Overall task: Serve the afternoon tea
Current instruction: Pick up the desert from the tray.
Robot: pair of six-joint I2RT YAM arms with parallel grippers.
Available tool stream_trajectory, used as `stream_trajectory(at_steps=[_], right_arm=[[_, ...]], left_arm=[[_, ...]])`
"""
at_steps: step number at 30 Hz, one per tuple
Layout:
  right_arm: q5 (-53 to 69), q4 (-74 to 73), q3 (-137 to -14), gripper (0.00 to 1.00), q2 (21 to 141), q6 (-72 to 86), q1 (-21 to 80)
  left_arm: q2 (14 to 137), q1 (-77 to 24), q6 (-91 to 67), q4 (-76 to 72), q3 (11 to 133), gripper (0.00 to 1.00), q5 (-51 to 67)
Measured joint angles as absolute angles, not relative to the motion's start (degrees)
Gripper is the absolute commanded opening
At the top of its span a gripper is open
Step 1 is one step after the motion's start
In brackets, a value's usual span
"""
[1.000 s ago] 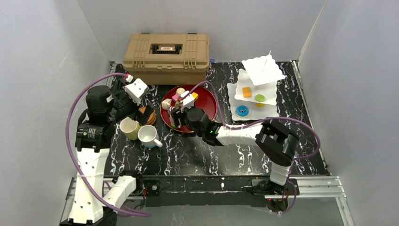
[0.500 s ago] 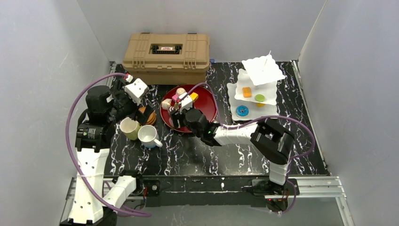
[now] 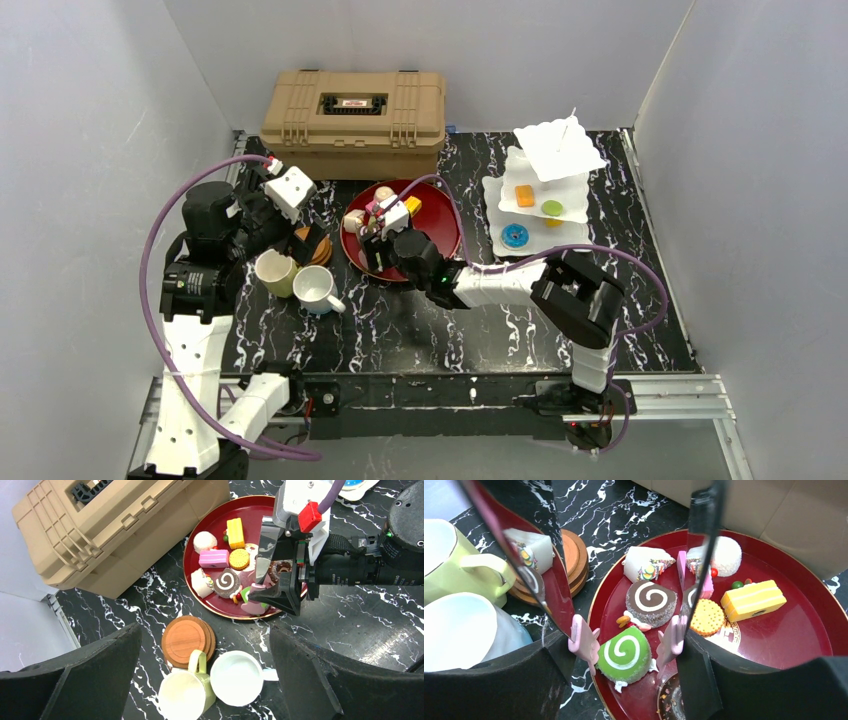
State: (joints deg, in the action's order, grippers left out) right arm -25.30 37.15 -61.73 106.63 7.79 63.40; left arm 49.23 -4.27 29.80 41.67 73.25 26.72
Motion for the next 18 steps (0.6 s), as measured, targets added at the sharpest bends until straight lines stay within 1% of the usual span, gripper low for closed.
stream_trajectory(at_steps=[11, 16, 18], right_arm=[[-24.2, 37.5, -61.7, 0.78, 106.6, 8.4, 63.4], [-24.2, 37.5, -61.7, 0.77, 106.6, 8.5, 63.4], [-24.2, 37.5, -61.7, 0.74, 106.6, 8.8, 63.4]], left_arm=[[49.2, -4.3, 29.8, 41.7, 73.3, 0.98, 26.7], [49.2, -4.3, 29.8, 41.7, 73.3, 0.98, 26.7], [49.2, -4.3, 29.8, 41.7, 73.3, 0.98, 26.7]])
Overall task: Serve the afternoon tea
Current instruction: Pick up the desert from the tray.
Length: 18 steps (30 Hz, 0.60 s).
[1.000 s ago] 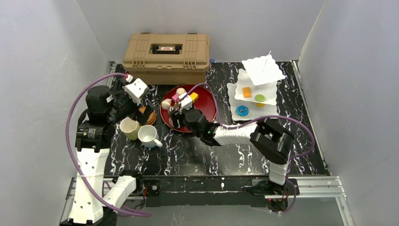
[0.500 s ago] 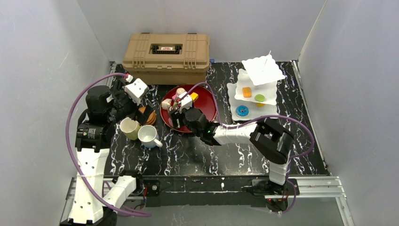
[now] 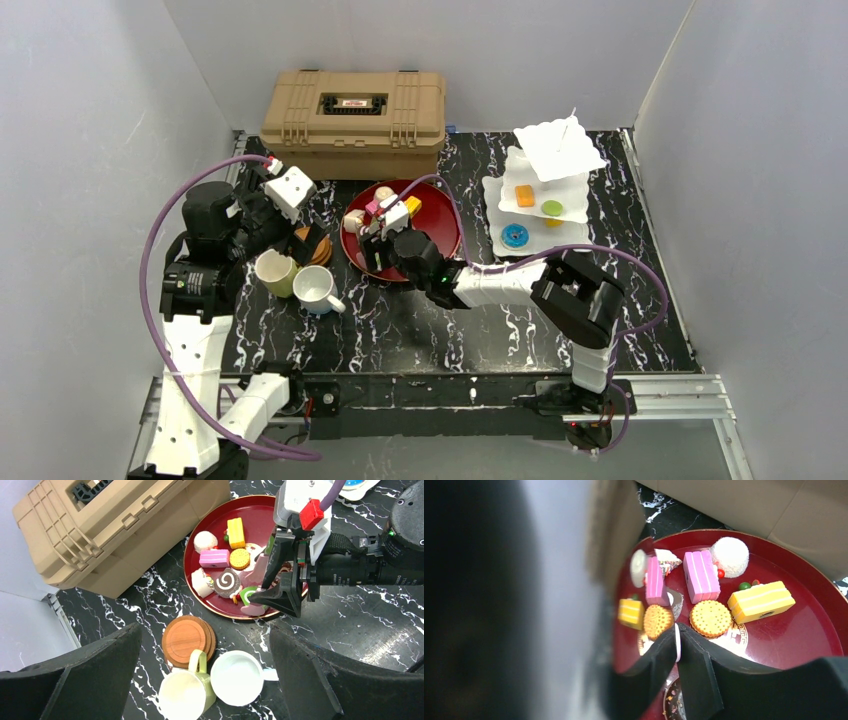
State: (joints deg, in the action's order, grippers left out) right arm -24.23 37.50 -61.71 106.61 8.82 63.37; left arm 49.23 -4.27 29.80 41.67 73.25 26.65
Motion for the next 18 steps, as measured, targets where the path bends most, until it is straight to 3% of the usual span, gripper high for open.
stream_trajectory(at_steps=[3, 6, 13, 18], right_arm=[[-24.2, 37.5, -61.7, 0.68, 106.6, 9.3, 63.1], [-24.2, 37.6, -61.7, 0.68, 106.5, 9.7, 63.0], [-24.0, 38.0, -59.5, 0.78, 104.8, 11.0, 62.4], [-23.8, 38.1, -58.6, 0.79, 104.2, 12.1, 62.2]], left_arm=[[49.2, -4.3, 29.8, 41.7, 73.3, 0.98, 26.5], [49.2, -4.3, 29.8, 41.7, 73.3, 0.98, 26.4], [49.1, -4.3, 29.8, 41.7, 73.3, 0.98, 26.3], [49.0, -4.3, 29.8, 41.7, 73.3, 0.98, 26.3]])
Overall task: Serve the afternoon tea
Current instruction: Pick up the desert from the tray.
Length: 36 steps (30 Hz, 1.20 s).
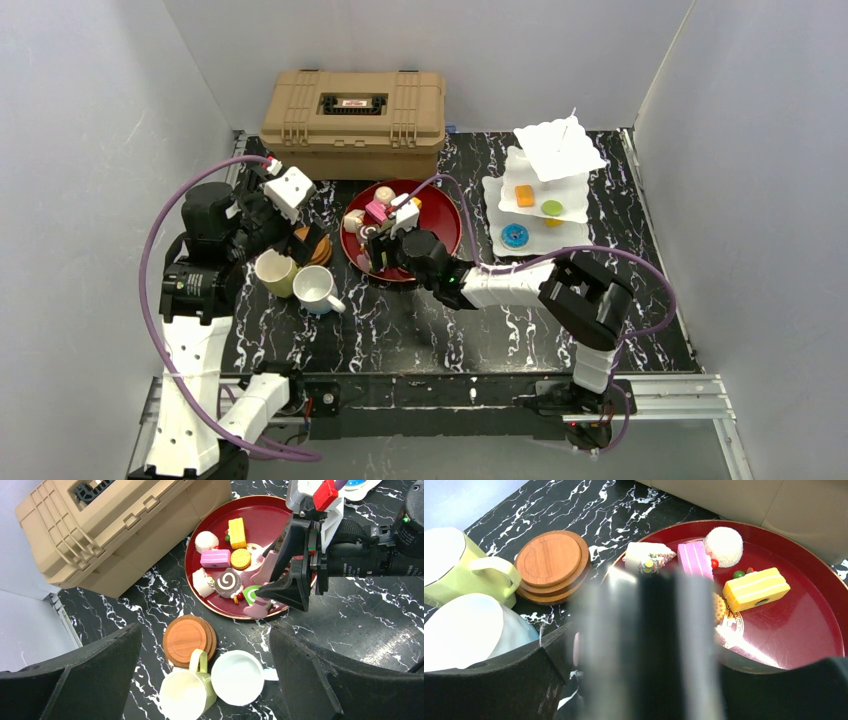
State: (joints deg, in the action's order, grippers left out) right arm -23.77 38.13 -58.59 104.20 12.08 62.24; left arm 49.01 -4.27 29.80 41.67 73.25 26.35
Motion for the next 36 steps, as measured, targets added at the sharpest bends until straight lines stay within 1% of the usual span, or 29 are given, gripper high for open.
stream_trajectory(at_steps=[6, 11, 14, 17, 18, 23, 25, 36], right_arm=[[-23.5, 38.6, -58.4, 0.78, 104.2, 12.3, 62.1], [-23.4, 38.8, -58.3, 0.74, 104.2, 12.3, 62.0], [-23.4, 38.8, -58.3, 0.68, 104.2, 11.8, 62.0], [-23.5, 38.5, -58.4, 0.57, 104.3, 11.3, 62.0], [-23.4, 38.5, -58.4, 0.56, 104.3, 11.1, 62.0], [-23.4, 38.5, -58.4, 0.51, 104.3, 10.8, 62.0], [-23.4, 38.5, -58.4, 0.48, 104.3, 10.5, 62.0], [-24.1, 35.0, -62.5, 0.46, 104.2, 4.4, 61.9]], left_arm=[[49.0, -4.3, 29.8, 41.7, 73.3, 0.98, 26.3], [49.0, -4.3, 29.8, 41.7, 73.3, 0.98, 26.3], [49.0, -4.3, 29.8, 41.7, 73.3, 0.98, 26.3], [49.1, -4.3, 29.8, 41.7, 73.4, 0.98, 26.1], [49.1, -4.3, 29.8, 41.7, 73.5, 0.98, 26.1], [49.2, -4.3, 29.8, 41.6, 73.8, 0.98, 25.9], [49.2, -4.3, 29.8, 41.6, 73.8, 0.98, 25.9], [49.4, -4.3, 29.6, 41.6, 73.8, 0.98, 25.9]])
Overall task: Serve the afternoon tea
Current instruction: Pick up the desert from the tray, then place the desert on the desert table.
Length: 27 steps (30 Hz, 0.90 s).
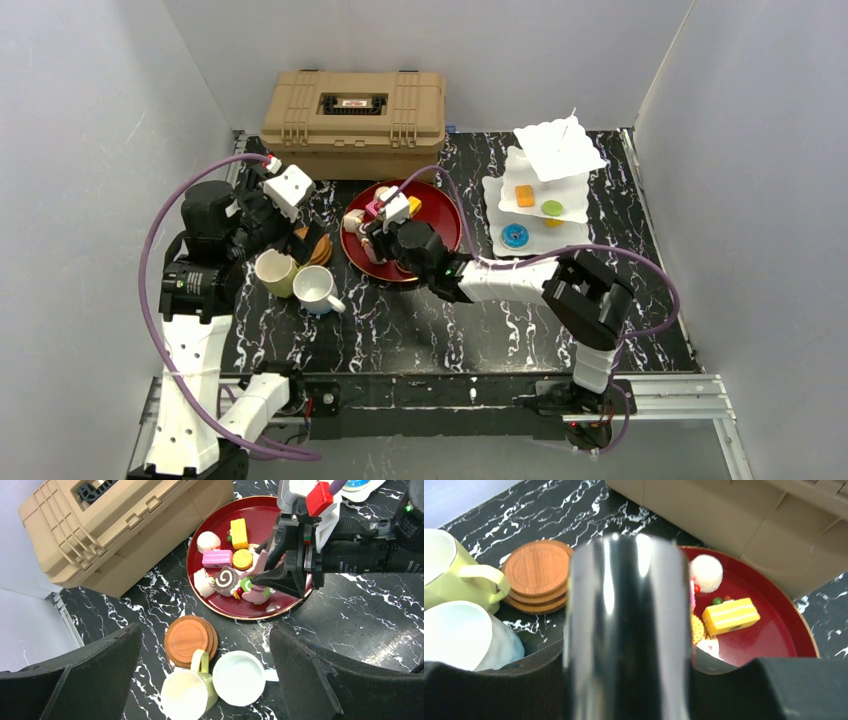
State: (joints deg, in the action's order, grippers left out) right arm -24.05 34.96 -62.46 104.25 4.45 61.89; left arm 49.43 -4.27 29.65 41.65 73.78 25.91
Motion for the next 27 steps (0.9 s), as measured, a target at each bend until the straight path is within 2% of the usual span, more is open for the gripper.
stream_trajectory(at_steps=[7, 19, 27], right_arm=[[-24.2, 31.1, -65.0, 0.45, 98.5, 1.3, 60.2], [-27.7, 21.6, -67.4, 0.44, 79.2, -2.2, 50.7], [-30.0, 12.5, -69.8, 0.44, 71.2, -4.5, 44.7]], left_arm=[[49.5, -4.3, 29.5, 41.6, 73.8, 0.98, 25.9], [49.6, -4.3, 29.4, 41.6, 73.8, 0.98, 25.9], [49.6, -4.3, 29.3, 41.6, 73.8, 0.98, 26.0]])
